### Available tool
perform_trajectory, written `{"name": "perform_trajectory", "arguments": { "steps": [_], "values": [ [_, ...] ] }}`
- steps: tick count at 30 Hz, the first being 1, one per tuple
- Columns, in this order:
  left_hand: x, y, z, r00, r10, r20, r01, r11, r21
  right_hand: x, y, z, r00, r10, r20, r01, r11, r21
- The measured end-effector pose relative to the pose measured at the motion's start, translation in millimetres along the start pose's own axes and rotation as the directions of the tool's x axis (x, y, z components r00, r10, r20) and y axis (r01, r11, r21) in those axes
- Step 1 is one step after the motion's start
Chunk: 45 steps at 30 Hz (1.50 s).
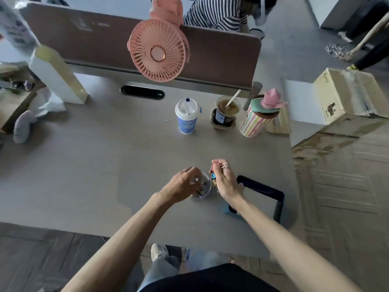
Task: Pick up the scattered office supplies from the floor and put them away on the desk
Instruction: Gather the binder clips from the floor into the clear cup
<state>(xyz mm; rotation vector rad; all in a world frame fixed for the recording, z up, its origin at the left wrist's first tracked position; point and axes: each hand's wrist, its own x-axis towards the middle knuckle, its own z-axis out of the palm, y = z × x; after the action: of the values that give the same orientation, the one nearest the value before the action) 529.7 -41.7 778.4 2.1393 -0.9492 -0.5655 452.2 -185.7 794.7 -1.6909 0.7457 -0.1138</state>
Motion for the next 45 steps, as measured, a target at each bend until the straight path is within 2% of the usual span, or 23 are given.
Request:
{"name": "perform_trajectory", "arguments": {
  "steps": [6, 11, 15, 18, 23, 29, 32, 35, 40, 45],
  "values": [
    [-15.5, -6.2, -14.4, 0.985, -0.150, -0.084, 0.133, 0.976, -0.174, -9.9, 1.7, 13.2, 0.997, -0.073, 0.037, 0.077, 0.987, -0.140],
    [-44.4, -16.5, -19.4, 0.976, -0.164, -0.144, 0.144, 0.980, -0.138, -5.1, 3.4, 30.2, 0.985, -0.113, 0.127, 0.141, 0.961, -0.239],
    [-60.1, -28.2, -21.4, 0.977, -0.196, -0.086, 0.188, 0.977, -0.098, -2.1, 14.8, 32.4, 0.955, -0.158, 0.252, 0.266, 0.833, -0.486],
    [-61.7, -29.0, -28.3, 0.974, -0.210, -0.079, 0.205, 0.976, -0.070, -5.0, 14.3, 26.9, 0.927, -0.178, 0.331, 0.350, 0.731, -0.586],
    [-57.3, -25.9, -38.8, 0.987, -0.138, -0.089, 0.135, 0.990, -0.036, -12.4, 3.5, 14.2, 0.933, -0.280, 0.228, 0.361, 0.704, -0.612],
    [-54.3, -19.2, -22.5, 0.996, 0.087, -0.035, -0.085, 0.995, 0.042, -75.3, 9.8, -7.4, 0.925, -0.372, 0.081, 0.341, 0.718, -0.606],
    [-60.9, -6.1, -3.7, 0.972, 0.234, -0.007, -0.233, 0.969, 0.079, -112.1, 27.2, -16.5, 0.919, -0.394, 0.001, 0.321, 0.748, -0.581],
    [-70.1, 14.9, 13.6, 0.940, 0.338, 0.048, -0.341, 0.937, 0.078, -142.0, 49.6, -31.1, 0.935, -0.353, -0.041, 0.272, 0.785, -0.557],
    [-96.9, 50.5, 49.8, 0.908, 0.396, 0.135, -0.408, 0.909, 0.080, -193.0, 89.3, -64.8, 0.929, -0.357, -0.098, 0.241, 0.784, -0.571],
    [-144.3, 91.8, 116.6, 0.896, 0.368, 0.249, -0.406, 0.906, 0.123, -268.8, 145.3, -111.9, 0.916, -0.353, -0.191, 0.203, 0.818, -0.538]
  ]
}}
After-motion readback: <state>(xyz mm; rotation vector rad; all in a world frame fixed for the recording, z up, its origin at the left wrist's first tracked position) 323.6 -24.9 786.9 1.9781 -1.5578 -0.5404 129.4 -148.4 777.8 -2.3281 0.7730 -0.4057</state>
